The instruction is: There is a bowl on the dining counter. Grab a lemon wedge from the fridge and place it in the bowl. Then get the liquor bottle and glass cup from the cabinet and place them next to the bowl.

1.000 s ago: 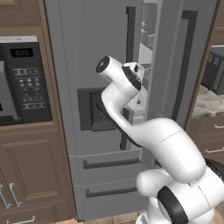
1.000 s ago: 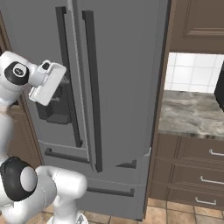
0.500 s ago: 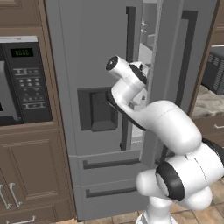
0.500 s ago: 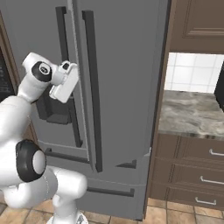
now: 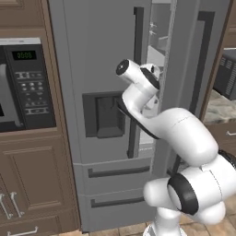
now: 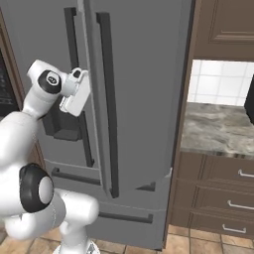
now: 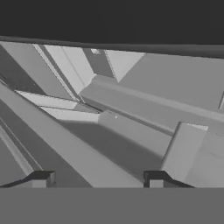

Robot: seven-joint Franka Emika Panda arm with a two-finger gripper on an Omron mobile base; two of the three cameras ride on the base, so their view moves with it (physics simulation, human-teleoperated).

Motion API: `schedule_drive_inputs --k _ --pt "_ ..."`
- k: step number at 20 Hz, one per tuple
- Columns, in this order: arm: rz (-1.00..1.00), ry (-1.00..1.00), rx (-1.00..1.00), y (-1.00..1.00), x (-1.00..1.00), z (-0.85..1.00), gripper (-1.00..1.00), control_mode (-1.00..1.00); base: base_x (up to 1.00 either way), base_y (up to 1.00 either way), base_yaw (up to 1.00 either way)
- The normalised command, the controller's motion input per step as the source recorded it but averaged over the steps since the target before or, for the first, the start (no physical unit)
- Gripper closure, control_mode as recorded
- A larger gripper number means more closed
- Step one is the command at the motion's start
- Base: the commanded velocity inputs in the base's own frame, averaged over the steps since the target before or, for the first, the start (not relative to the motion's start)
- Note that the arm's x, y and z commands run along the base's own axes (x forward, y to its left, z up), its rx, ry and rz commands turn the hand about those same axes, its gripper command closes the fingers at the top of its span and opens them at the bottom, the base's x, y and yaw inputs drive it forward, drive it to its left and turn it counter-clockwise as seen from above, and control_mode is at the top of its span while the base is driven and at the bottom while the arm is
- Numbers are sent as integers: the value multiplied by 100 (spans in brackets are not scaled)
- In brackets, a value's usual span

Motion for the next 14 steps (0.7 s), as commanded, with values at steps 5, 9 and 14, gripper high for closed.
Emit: schedule_drive_inputs --k 5,9,14 --pt "-5 1 0 -100 -66 0 -100 -100 0 0 0" --pt "-12 1 2 -100 -85 0 -100 -100 0 0 0" --pt "-13 0 4 -100 -97 0 -100 -100 0 0 0"
